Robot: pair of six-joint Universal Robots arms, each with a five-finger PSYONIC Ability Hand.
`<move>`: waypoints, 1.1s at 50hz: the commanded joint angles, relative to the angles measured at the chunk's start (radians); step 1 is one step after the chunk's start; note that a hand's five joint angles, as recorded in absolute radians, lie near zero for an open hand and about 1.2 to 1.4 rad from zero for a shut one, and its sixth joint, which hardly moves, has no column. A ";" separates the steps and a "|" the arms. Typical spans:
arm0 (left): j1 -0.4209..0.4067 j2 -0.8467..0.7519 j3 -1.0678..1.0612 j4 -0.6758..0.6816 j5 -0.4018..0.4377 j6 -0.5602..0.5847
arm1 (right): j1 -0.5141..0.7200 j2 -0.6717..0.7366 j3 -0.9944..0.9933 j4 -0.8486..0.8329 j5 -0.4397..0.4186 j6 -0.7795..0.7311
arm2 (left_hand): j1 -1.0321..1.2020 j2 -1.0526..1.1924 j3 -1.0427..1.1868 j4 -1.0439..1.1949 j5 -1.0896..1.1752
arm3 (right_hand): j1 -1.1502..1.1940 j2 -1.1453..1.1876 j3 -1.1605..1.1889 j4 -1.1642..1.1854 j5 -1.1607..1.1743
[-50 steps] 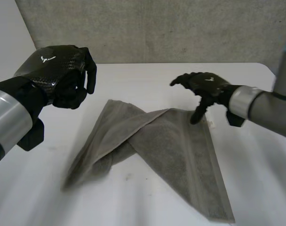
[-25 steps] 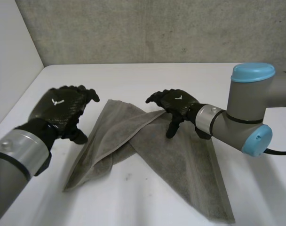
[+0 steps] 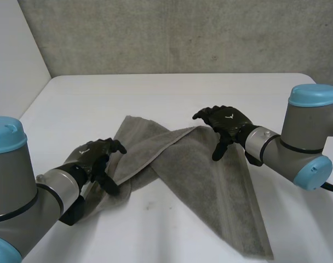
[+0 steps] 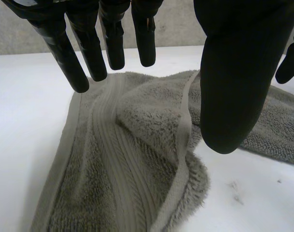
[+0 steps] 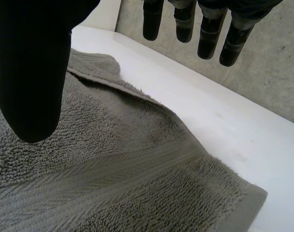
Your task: Fold the towel.
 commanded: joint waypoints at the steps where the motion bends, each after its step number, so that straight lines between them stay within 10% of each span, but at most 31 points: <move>1: -0.003 -0.017 -0.003 -0.003 -0.008 0.005 | 0.003 0.009 0.002 0.000 0.000 -0.001 | 0.068 0.066 0.067 0.066 0.067 | -0.006 0.005 0.007 0.000 -0.045; 18: -0.004 -0.089 -0.003 0.015 -0.147 0.018 | 0.012 0.015 -0.004 -0.002 0.006 -0.001 | 0.241 0.239 0.240 0.239 0.240 | -0.006 0.005 0.007 0.000 -0.045; 40: -0.006 -0.130 -0.009 0.093 -0.152 0.110 | 0.015 0.010 -0.009 -0.002 0.007 -0.004 | 0.954 0.952 0.953 0.952 0.953 | -0.006 0.005 0.007 0.000 -0.045; 55: -0.027 0.078 0.015 0.029 -0.143 0.196 | 0.017 -0.024 -0.119 0.067 -0.031 -0.041 | 0.990 0.988 0.989 0.988 0.989 | 0.018 0.029 0.032 0.025 -0.021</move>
